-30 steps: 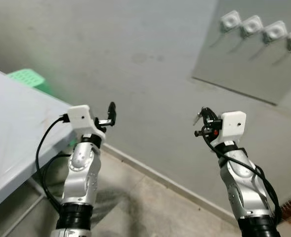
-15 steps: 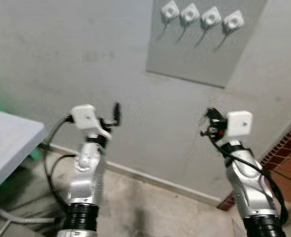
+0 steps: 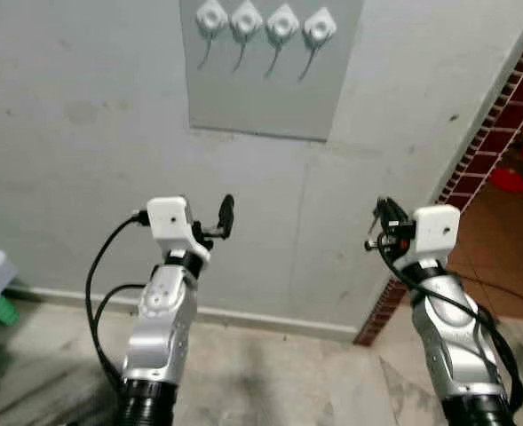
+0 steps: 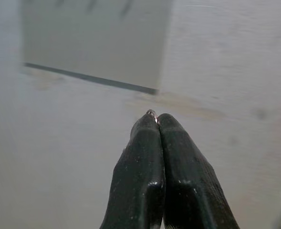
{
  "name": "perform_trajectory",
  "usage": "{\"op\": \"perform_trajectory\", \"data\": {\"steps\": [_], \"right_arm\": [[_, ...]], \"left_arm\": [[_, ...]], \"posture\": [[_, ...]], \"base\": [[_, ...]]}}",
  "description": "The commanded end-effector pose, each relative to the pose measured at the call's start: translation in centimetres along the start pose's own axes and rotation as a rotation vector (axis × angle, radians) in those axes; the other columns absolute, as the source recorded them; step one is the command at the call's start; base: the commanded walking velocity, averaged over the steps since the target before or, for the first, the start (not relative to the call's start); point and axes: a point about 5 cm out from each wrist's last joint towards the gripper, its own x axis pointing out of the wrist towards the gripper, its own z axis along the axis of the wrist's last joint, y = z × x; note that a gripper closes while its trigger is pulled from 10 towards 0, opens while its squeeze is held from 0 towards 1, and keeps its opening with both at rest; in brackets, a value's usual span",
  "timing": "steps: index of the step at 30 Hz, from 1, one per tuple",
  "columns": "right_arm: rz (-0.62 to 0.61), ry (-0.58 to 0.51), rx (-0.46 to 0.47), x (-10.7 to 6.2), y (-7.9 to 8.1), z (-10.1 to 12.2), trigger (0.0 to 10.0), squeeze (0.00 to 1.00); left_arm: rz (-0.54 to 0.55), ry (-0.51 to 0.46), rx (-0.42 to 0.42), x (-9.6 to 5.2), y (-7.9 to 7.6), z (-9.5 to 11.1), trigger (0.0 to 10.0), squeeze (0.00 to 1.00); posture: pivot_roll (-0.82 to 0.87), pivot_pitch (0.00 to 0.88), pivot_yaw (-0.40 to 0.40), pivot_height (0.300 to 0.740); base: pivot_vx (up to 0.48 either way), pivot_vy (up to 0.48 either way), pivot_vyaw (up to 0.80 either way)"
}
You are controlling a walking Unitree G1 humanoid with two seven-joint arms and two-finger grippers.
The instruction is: Hang keys on a hook
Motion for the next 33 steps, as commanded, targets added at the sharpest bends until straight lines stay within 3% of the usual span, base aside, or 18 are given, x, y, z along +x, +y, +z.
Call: {"op": "perform_trajectory", "data": {"steps": [1, 14, 33], "right_arm": [[0.0, -0.025, -0.005, -0.1, -0.2, 0.5, 10.0, 0.0], [-0.006, -0.028, -0.001, -0.6, -0.3, 0.4, 10.0, 0.0], [-0.043, -0.036, 0.024, -0.6, 0.2, 0.1, 10.0, 0.0]], "left_arm": [[0.002, -0.004, 0.023, -0.2, 0.2, 0.3, 10.0, 0.0], [0.003, 0.015, 0.019, -0.6, 0.3, 0.2, 10.0, 0.0], [-0.001, 0.023, 0.034, 0.7, 0.2, 0.8, 10.0, 0.0]], "posture": [[-0.03, 0.0, -0.037, 0.74], [-0.03, 0.002, -0.027, 0.74], [-0.04, 0.005, 0.033, 0.74]], "base": [[0.0, 0.0, 0.0], [0.1, 0.0, 0.0], [0.0, 0.0, 0.0]]}}
